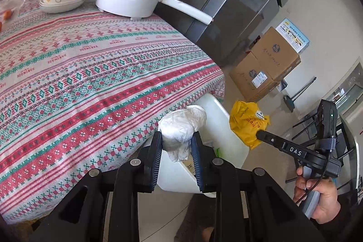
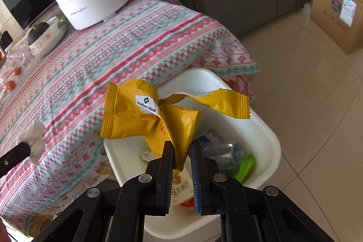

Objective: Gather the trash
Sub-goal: 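Carry the yellow bag over the bin with the right tool while the left tool carries the white paper, then open both tools to drop the yellow bag and white paper into the bin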

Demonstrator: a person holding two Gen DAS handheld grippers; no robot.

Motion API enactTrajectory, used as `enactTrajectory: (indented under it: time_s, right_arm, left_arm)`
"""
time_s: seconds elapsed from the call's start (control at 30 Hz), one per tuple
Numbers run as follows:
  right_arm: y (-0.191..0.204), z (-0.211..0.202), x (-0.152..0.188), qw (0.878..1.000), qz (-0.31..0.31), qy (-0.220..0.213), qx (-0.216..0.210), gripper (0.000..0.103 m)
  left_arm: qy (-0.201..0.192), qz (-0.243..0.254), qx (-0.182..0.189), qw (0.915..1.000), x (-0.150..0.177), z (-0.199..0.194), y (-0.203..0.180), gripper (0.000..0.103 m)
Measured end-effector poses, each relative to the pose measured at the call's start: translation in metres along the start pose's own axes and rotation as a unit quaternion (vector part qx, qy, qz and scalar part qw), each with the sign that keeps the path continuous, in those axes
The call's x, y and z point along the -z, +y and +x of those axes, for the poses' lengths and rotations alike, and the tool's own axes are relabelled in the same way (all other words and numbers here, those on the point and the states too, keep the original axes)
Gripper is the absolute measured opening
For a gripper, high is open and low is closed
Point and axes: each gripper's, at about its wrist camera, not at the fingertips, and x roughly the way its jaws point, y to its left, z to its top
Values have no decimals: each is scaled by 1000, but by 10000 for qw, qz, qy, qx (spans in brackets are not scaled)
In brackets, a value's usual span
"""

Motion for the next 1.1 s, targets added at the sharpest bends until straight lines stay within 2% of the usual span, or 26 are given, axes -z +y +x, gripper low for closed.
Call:
enactTrajectory:
  time_s: [0.1,0.17,0.2,0.27,0.7,0.73,0.8,0.83,0.87,0.97,1.1]
  right_arm:
    - [-15,3,3,9998,139,49,118,15]
    - [-23,4,3,9996,241,73,113,22]
    - [-27,4,3,9994,306,112,116,28]
    - [-35,5,4,9985,502,189,55,52]
    - [-53,-10,1,9955,926,114,-167,62]
    - [-53,-12,1,9957,913,81,-148,64]
    - [-53,-13,0,9963,852,41,-58,65]
    - [-52,-13,0,9966,822,39,-7,65]
    - [-52,-13,0,9967,805,49,38,65]
    - [-51,-15,-1,9966,817,33,83,65]
    - [-43,-25,-4,9974,671,-146,206,69]
  left_arm:
    - [100,161,37,9998,4,11,-14,27]
    - [168,259,59,9995,6,19,-22,27]
    - [202,314,69,9993,7,23,-26,27]
    - [258,418,64,9988,9,30,-35,27]
    - [466,1030,-14,9936,13,79,-69,30]
    - [448,1046,-6,9935,12,80,-70,32]
    - [522,922,-84,9943,9,84,-67,48]
    - [594,780,-176,9950,8,86,-64,72]
    - [642,674,-265,9953,7,86,-61,90]
    - [601,596,-469,9953,5,76,-54,95]
    - [593,505,-684,9946,3,54,-44,97]
